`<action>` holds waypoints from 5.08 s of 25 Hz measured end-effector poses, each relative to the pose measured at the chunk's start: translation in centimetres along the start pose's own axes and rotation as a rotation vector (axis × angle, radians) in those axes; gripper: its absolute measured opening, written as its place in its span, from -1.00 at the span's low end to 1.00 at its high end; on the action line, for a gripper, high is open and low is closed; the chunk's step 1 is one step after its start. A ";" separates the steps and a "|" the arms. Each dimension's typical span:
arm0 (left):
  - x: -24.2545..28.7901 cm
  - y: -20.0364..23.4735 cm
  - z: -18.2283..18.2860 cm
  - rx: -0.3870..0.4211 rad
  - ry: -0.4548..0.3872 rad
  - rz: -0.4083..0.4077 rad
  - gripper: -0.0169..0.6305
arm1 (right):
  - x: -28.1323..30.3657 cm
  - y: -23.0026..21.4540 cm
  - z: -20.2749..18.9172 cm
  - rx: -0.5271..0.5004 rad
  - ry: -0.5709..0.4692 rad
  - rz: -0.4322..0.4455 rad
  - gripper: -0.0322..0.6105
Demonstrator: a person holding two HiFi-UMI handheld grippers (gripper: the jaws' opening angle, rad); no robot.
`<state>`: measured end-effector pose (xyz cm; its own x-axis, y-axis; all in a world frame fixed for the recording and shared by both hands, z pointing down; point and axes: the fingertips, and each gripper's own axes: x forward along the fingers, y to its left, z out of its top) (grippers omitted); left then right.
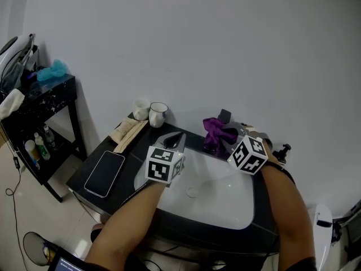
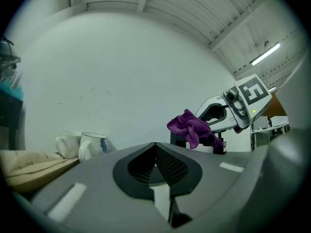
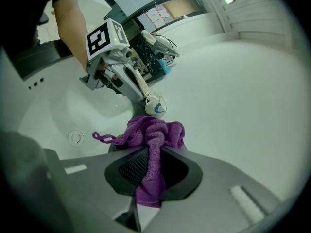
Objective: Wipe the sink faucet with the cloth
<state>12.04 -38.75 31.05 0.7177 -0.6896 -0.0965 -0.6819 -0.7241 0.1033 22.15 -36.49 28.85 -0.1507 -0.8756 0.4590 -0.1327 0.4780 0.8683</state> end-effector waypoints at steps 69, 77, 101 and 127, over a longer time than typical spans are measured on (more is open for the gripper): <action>0.9 -0.9 -0.8 0.036 0.033 -0.034 -0.89 | 4.8 6.2 -4.6 0.052 0.002 -0.185 -0.67; 1.3 -1.2 -0.9 0.043 0.036 -0.051 -0.89 | 6.0 6.3 -4.8 0.098 0.012 -0.137 -0.66; 0.3 -0.7 -1.1 0.046 0.050 -0.025 -0.89 | -0.5 5.3 -9.7 0.067 0.083 -0.238 -0.65; 0.8 -0.8 -0.4 0.051 0.021 -0.023 -0.89 | 2.6 -3.5 -8.8 0.162 0.166 -0.385 -0.65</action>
<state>13.28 -38.72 31.30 0.7360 -0.6726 -0.0775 -0.6708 -0.7399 0.0507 30.81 -41.08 28.70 0.0971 -0.9848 0.1437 -0.3021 0.1084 0.9471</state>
